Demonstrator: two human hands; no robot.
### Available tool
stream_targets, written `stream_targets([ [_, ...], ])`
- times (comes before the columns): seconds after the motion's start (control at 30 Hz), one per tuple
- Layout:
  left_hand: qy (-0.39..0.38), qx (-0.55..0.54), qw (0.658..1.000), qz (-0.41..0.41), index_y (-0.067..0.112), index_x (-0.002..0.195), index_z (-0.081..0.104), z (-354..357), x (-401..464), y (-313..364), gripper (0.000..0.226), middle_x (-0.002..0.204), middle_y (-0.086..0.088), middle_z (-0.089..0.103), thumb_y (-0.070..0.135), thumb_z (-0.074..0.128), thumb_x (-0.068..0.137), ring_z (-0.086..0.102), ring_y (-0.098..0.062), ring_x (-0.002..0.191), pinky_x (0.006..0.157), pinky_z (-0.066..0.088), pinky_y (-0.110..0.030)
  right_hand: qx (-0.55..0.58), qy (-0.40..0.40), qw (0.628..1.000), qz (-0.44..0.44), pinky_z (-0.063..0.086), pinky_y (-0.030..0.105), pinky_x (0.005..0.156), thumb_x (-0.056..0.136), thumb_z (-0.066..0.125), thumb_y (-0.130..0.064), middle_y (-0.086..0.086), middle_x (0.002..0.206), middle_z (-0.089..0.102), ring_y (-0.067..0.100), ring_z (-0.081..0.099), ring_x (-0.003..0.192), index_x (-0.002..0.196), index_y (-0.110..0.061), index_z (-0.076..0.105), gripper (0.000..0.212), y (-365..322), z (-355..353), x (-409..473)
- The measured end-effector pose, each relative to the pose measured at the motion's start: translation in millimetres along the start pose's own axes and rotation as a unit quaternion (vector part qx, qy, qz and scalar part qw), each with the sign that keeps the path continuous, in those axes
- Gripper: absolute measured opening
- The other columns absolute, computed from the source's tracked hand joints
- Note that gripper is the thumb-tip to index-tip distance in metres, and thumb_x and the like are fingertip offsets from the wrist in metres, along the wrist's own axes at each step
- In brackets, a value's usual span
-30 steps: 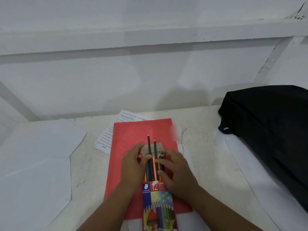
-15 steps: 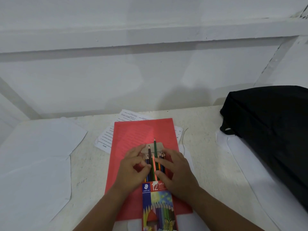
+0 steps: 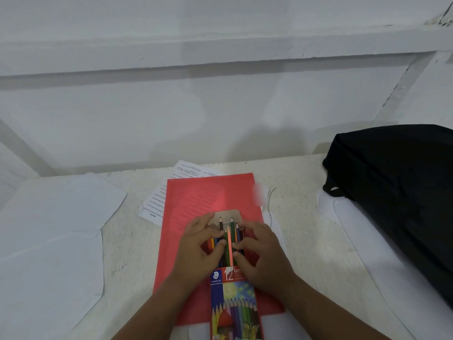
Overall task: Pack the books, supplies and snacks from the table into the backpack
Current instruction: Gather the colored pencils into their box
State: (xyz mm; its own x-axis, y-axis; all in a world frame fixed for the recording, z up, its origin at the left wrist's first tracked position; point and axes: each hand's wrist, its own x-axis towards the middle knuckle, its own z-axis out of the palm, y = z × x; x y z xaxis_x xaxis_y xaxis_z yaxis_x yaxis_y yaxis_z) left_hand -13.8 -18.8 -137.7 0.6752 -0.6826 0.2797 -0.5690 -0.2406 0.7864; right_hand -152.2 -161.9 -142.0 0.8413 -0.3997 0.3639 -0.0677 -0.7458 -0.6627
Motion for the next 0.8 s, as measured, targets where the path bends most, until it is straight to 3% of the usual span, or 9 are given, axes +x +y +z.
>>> stream_targets([
  [0.07, 0.004, -0.002, 1.0, 0.01, 0.028, 0.085, 0.076, -1.3, 0.7, 2.6, 0.015, 0.137, 0.005, 0.061, 0.036, 0.07, 0.075, 0.052, -0.011, 0.129, 0.107, 0.041, -0.054, 0.003, -0.001, 1.0, -0.003, 0.045, 0.04, 0.104, 0.078, 0.075, -0.03, -0.009, 0.133, 0.055, 0.009, 0.047, 0.128, 0.1, -0.026, 0.071, 0.023, -0.4, -1.7, 0.0],
  [0.13, 0.013, -0.017, 1.0, 0.009, 0.028, 0.083, 0.075, -3.4, 0.6, 6.4, 0.012, 0.134, 0.01, 0.061, 0.036, 0.069, 0.076, 0.052, -0.009, 0.129, 0.108, 0.041, -0.048, -0.002, -0.027, 1.0, 0.006, 0.039, 0.036, 0.111, 0.079, 0.072, -0.034, -0.01, 0.141, 0.05, 0.009, 0.042, 0.134, 0.12, -0.028, 0.065, 0.042, -1.5, -3.2, 0.0],
  [0.23, 0.008, 0.009, 1.0, -0.002, 0.026, 0.116, 0.073, -0.4, -0.3, 1.7, 0.04, 0.137, 0.011, 0.059, 0.04, 0.065, 0.079, 0.048, -0.01, 0.133, 0.112, 0.039, -0.043, -0.042, -0.05, 0.998, 0.017, 0.028, 0.032, 0.115, 0.085, 0.063, -0.042, -0.014, 0.151, 0.043, 0.006, 0.031, 0.141, 0.142, -0.029, 0.052, 0.059, -2.7, -2.2, 0.4],
  [0.3, -0.003, 0.034, 0.999, -0.007, 0.026, 0.121, 0.071, 3.7, -0.8, -2.7, 0.045, 0.143, 0.009, 0.055, 0.042, 0.062, 0.079, 0.043, -0.013, 0.135, 0.115, 0.035, -0.041, -0.054, -0.039, 0.998, 0.015, 0.029, 0.032, 0.113, 0.086, 0.06, -0.043, -0.013, 0.147, 0.048, 0.001, 0.031, 0.137, 0.137, -0.028, 0.058, 0.053, -3.1, -0.3, 0.7],
  [0.47, -0.004, -0.006, 1.0, 0.029, 0.027, 0.078, 0.074, -0.9, -0.4, 5.7, 0.011, 0.135, 0.024, 0.053, 0.028, 0.066, 0.07, 0.043, 0.003, 0.133, 0.113, 0.025, -0.019, -0.059, -0.041, 0.997, 0.007, 0.025, 0.026, 0.11, 0.086, 0.062, -0.039, -0.014, 0.145, 0.049, -0.001, 0.029, 0.135, 0.136, -0.028, 0.058, 0.052, -3.2, -0.4, 0.1],
  [0.53, 0.018, -0.009, 1.0, 0.02, 0.025, 0.088, 0.074, -2.3, -1.3, 5.9, 0.017, 0.131, 0.019, 0.06, 0.026, 0.064, 0.075, 0.05, -0.001, 0.129, 0.112, 0.033, -0.022, -0.079, -0.062, 0.995, -0.008, 0.023, 0.025, 0.109, 0.089, 0.059, -0.038, -0.014, 0.149, 0.045, 0.003, 0.03, 0.137, 0.141, -0.032, 0.051, 0.053, -5.0, -1.7, 0.1],
  [0.63, 0.055, 0.029, 0.998, -0.006, 0.018, 0.113, 0.072, -0.5, -2.8, 3.6, 0.034, 0.122, 0.008, 0.067, 0.03, 0.062, 0.082, 0.059, -0.009, 0.118, 0.103, 0.047, -0.036, -0.089, -0.068, 0.993, -0.019, 0.024, 0.026, 0.104, 0.091, 0.055, -0.036, -0.015, 0.148, 0.047, 0.007, 0.033, 0.136, 0.133, -0.033, 0.06, 0.042, -6.6, -1.6, 0.1],
  [0.7, 0.057, 0.072, 0.996, -0.011, 0.016, 0.104, 0.076, 1.3, -2.5, 3.2, 0.033, 0.117, 0.005, 0.069, 0.036, 0.06, 0.083, 0.06, -0.014, 0.114, 0.102, 0.046, -0.037, -0.081, -0.058, 0.995, -0.015, 0.026, 0.027, 0.103, 0.09, 0.056, -0.035, -0.015, 0.145, 0.052, 0.006, 0.034, 0.135, 0.126, -0.03, 0.066, 0.038, -6.2, -1.2, -0.3],
  [0.8, 0.054, 0.116, 0.992, 0.001, 0.013, 0.095, 0.079, 3.4, -3.0, 3.3, 0.031, 0.11, 0.002, 0.072, 0.035, 0.06, 0.083, 0.059, -0.019, 0.11, 0.104, 0.038, -0.024, -0.078, -0.037, 0.996, -0.026, 0.031, 0.028, 0.102, 0.086, 0.062, -0.034, -0.014, 0.137, 0.059, 0.007, 0.039, 0.133, 0.119, -0.027, 0.071, 0.036, -5.6, -0.4, -0.8],
])
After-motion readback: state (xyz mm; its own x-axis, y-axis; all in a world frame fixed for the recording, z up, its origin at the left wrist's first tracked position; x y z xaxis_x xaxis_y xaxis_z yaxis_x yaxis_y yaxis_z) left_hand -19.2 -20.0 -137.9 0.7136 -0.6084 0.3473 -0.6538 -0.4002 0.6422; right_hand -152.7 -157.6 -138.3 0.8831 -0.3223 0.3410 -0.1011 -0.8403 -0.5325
